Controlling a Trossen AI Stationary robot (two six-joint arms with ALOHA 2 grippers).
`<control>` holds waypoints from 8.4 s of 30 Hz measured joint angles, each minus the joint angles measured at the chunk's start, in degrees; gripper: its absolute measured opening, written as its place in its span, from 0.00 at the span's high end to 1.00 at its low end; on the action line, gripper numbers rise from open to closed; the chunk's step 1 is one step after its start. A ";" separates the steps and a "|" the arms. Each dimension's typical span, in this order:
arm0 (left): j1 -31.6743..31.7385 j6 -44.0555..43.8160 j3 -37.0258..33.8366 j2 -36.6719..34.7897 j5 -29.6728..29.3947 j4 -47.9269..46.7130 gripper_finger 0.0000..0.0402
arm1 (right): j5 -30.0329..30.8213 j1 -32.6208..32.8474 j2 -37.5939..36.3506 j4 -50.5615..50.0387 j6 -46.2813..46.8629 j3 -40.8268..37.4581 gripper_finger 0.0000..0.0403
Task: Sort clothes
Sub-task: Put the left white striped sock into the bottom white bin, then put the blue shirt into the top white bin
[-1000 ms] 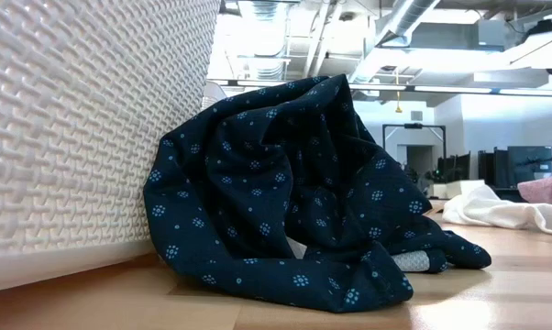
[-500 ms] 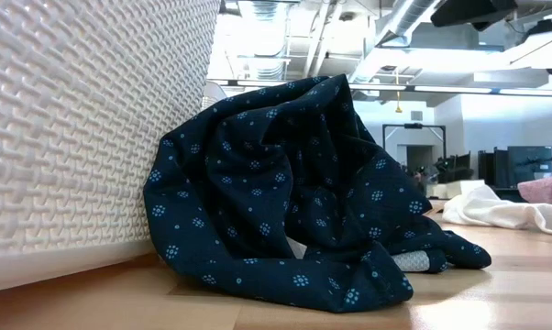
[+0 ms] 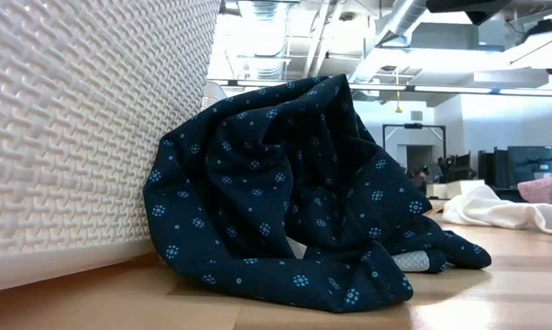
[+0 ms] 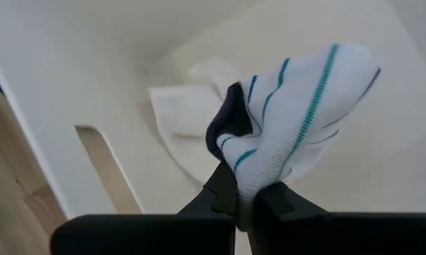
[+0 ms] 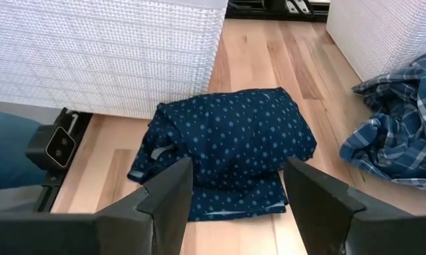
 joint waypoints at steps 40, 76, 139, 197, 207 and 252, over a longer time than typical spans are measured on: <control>0.64 -4.31 -5.49 -0.02 -4.65 4.38 0.41 | -0.26 -2.94 27.08 35.67 -8.24 0.11 0.21; 0.64 -2.90 -5.49 -0.02 -7.16 4.59 0.41 | -0.34 -11.50 46.56 29.84 2.37 6.05 0.52; 3.57 25.60 3.42 -0.74 -40.83 20.15 0.41 | 29.83 -3.67 3.00 7.71 0.34 5.70 0.98; 22.56 50.89 3.40 5.86 -32.39 53.92 0.97 | 4.31 -15.23 -1.97 28.05 -21.57 5.81 0.94; 22.72 53.93 3.38 4.62 -33.62 54.31 0.99 | 4.33 -15.23 -1.97 20.87 -18.12 5.81 0.84; 41.61 77.97 3.42 -9.29 -61.31 61.63 0.99 | 4.66 -11.07 -1.86 9.88 -11.03 5.79 0.79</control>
